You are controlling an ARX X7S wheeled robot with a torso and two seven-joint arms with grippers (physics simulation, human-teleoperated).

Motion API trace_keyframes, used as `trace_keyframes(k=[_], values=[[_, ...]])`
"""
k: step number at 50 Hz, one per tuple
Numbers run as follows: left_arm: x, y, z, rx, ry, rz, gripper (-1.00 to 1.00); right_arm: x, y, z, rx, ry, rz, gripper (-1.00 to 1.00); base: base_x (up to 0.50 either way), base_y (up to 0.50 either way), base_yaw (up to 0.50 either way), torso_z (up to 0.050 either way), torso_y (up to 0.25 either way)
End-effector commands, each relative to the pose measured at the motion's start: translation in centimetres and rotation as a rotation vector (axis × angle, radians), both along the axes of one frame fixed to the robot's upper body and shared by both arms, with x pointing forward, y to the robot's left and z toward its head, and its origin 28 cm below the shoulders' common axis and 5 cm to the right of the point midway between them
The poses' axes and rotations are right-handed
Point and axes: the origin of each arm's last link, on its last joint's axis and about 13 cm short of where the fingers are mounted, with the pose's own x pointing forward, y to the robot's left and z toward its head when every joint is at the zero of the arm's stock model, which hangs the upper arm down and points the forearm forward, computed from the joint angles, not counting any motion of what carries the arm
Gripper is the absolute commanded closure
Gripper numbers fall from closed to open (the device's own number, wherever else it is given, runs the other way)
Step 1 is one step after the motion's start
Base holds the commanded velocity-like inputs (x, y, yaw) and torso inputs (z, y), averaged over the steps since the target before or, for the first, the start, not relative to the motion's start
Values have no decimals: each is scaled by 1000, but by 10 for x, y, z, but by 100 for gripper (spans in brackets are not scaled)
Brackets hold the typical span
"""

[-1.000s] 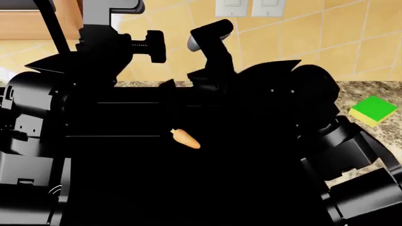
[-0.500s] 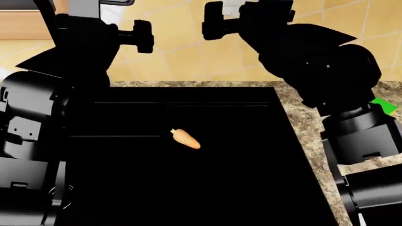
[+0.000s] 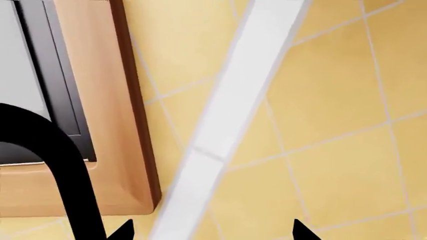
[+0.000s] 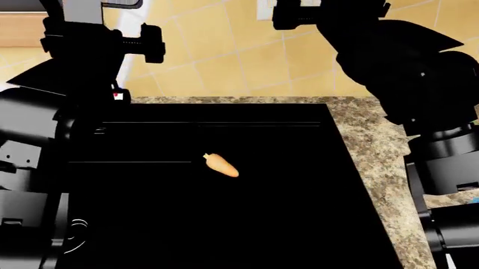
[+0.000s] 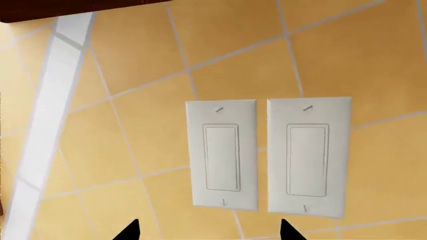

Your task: Pick the carrot from the counter and place it in the sink. Then turn on the sink faucet.

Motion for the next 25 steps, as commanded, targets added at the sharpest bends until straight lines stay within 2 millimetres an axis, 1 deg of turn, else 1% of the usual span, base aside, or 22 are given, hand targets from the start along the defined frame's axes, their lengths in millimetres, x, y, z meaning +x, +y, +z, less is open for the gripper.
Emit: trace_keyframes(k=[1, 6, 17, 22, 24, 25], values=[[10, 12, -14, -33, 27, 51, -100, -4, -4, 1, 4, -7, 3, -100, 0, 0, 0, 0, 0], [14, 20, -17, -36, 11, 101, -100, -5, -5, -1, 7, -5, 2, -100, 0, 0, 0, 0, 0], [17, 23, -24, -7, 9, 132, -100, -5, -6, -5, 9, 3, 3, -100, 0, 0, 0, 0, 0], [18, 20, -26, -18, 12, 94, -100, -4, -6, -6, 11, 7, 4, -100, 0, 0, 0, 0, 0], [17, 18, -24, -49, -1, 68, -100, -4, -5, -6, 10, 8, 5, -100, 0, 0, 0, 0, 0], [15, 17, -18, -29, -42, 69, -100, -5, -5, -3, 4, 3, 4, -100, 0, 0, 0, 0, -250]])
